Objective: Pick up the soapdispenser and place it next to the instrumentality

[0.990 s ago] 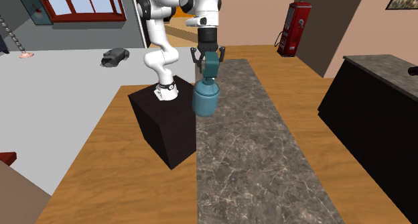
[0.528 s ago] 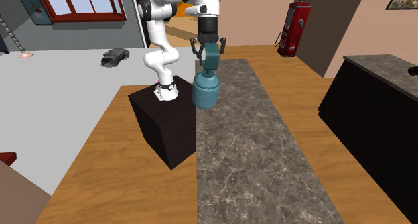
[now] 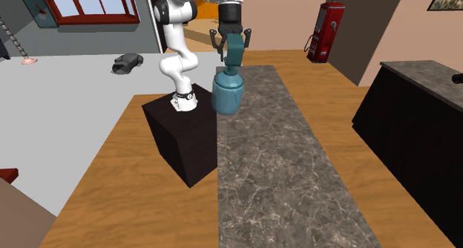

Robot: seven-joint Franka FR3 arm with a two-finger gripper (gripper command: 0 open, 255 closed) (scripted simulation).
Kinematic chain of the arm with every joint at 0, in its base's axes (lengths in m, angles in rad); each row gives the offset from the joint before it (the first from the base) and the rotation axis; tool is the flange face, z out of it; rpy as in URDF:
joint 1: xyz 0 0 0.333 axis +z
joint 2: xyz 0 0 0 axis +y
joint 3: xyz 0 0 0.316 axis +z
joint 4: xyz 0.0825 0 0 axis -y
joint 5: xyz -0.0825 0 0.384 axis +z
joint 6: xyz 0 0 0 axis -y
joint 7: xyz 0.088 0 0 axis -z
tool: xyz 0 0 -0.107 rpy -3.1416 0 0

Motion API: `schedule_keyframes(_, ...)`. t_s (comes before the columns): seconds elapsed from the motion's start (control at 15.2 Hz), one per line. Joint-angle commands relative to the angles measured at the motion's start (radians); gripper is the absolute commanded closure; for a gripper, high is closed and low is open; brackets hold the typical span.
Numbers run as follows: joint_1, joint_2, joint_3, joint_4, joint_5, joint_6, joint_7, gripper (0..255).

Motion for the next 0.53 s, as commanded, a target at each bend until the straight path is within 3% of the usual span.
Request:
schedule_keyframes(0.0,0.002,0.02,0.001,0.059,-0.003,-0.038,-0.004,255)
schedule_keyframes(0.46,0.012,0.108,0.006,0.283,-0.016,-0.174,-0.018,255)
